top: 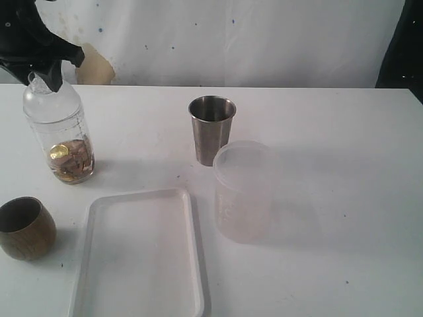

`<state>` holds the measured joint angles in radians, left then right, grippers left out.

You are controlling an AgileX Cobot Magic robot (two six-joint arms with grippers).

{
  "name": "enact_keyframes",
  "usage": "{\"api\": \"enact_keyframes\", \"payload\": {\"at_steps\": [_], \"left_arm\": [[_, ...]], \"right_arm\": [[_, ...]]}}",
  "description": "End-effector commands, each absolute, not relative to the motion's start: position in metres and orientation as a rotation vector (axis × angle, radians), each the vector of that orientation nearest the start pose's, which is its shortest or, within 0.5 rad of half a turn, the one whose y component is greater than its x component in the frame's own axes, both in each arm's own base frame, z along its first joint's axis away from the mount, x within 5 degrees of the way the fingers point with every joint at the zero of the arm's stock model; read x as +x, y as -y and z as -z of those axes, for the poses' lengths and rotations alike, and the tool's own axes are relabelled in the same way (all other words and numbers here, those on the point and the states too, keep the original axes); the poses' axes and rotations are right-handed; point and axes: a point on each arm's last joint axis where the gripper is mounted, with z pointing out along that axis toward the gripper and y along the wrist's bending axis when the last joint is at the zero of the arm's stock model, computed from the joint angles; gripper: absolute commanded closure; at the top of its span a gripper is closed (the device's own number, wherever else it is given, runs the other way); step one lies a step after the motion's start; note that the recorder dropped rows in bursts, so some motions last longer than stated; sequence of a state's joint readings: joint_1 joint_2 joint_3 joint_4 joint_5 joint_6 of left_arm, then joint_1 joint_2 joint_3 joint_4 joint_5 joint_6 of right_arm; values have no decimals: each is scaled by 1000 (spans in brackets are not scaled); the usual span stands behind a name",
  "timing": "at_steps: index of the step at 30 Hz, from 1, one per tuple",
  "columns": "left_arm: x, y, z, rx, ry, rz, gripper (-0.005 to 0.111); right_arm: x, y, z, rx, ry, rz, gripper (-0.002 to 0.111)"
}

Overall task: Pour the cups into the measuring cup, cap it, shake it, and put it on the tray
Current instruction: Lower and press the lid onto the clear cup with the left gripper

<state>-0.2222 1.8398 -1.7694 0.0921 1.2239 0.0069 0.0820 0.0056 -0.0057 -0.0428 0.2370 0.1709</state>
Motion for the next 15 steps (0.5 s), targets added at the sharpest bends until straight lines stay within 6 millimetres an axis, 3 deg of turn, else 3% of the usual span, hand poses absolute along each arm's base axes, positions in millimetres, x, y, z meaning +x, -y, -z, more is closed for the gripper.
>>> {"api": "enact_keyframes", "payload": {"at_steps": [1,4,6,8,15], "left_arm": [[391,82,-319,323,-2769,-34,107],[395,81,-313,296,-2794,54,107],[398,75,-309,252,-2806,251,107],[400,66,-309,207,-2802,322,107],[403,61,-305,205,-2813,279,107]], "right_arm": [[55,-4,-192,39,-1724,-149,108],[55,-4,-192,39,-1724,-149,108],[55,-4,-192,39,-1724,-149,108],[55,-4,-192,39,-1724,-149,108],[55,-4,-192,39,-1724,-149,108]]}}
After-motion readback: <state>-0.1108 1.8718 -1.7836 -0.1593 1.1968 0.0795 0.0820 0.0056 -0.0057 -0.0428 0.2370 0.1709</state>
